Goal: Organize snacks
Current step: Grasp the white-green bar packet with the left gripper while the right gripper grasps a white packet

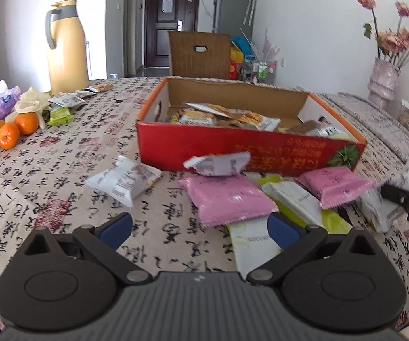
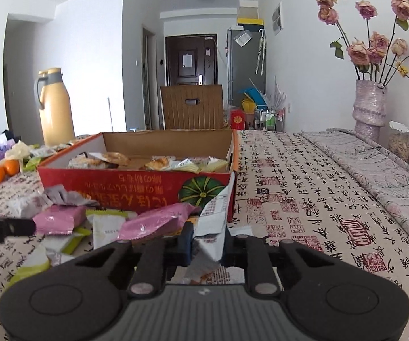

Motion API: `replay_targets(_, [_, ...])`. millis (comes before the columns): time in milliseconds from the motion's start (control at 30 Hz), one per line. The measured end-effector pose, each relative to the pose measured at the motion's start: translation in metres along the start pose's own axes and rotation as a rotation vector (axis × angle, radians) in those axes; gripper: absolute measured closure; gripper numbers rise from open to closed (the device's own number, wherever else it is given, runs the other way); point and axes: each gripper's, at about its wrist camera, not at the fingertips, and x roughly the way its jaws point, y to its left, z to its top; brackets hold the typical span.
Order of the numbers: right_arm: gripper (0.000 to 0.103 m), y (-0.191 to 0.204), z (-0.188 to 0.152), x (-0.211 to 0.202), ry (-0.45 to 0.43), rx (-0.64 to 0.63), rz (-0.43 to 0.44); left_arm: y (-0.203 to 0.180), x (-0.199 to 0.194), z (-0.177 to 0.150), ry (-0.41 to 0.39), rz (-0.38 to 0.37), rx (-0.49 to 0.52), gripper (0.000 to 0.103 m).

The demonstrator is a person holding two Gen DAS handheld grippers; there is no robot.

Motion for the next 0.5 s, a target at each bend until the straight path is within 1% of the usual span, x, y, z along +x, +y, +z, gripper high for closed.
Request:
replay_targets(200, [0.086, -0.003, -0.003, -0.004, -0.002, 0.017, 0.014, -0.014, 0.008, -0.005, 0.046, 0.015, 0.03, 0.0])
replay_targets(400, [0.086, -0.004, -0.008, -0.007, -0.001, 0.028, 0.032, -0.025, 0.013, -0.01, 0.075, 0.007, 0.055, 0.0])
replay_targets(500, [0.086, -0.006, -0.01, -0.009, -0.001, 0.035, 0.038, -0.031, 0.018, -0.013, 0.095, 0.028, 0.068, 0.0])
